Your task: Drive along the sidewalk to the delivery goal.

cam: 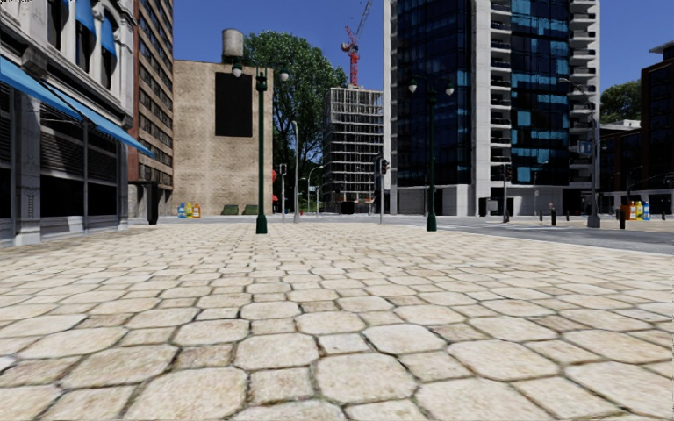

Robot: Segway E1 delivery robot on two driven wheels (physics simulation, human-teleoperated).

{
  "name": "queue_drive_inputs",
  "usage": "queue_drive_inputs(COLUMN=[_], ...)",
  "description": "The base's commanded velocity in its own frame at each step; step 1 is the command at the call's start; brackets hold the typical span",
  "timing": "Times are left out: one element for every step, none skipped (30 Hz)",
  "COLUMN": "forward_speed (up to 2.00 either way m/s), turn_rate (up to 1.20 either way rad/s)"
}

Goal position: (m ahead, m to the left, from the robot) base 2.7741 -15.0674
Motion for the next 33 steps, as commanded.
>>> queue_drive_inputs(forward_speed=[2.00, 2.00, 2.00, 2.00, 2.00, 2.00, 2.00, 2.00, 2.00, 2.00, 2.00, 2.00, 2.00, 2.00, 2.00, 2.00, 2.00, 2.00, 2.00, 2.00, 2.00, 2.00, 2.00, 2.00, 2.00, 2.00, 2.00, 2.00, 2.00, 2.00, 2.00, 2.00, 2.00], turn_rate=[0.00, 0.00, 0.00, 0.00, 0.00, 0.00, 0.00, 0.00, 0.00, 0.00, 0.00, 0.00, 0.00, 0.00, 0.00, 0.00, 0.00, 0.00, 0.00, 0.00, 0.00, 0.00, 0.00, 0.00, 0.00, 0.00, 0.00, 0.00, 0.00, 0.00, 0.00, 0.00, 0.00])
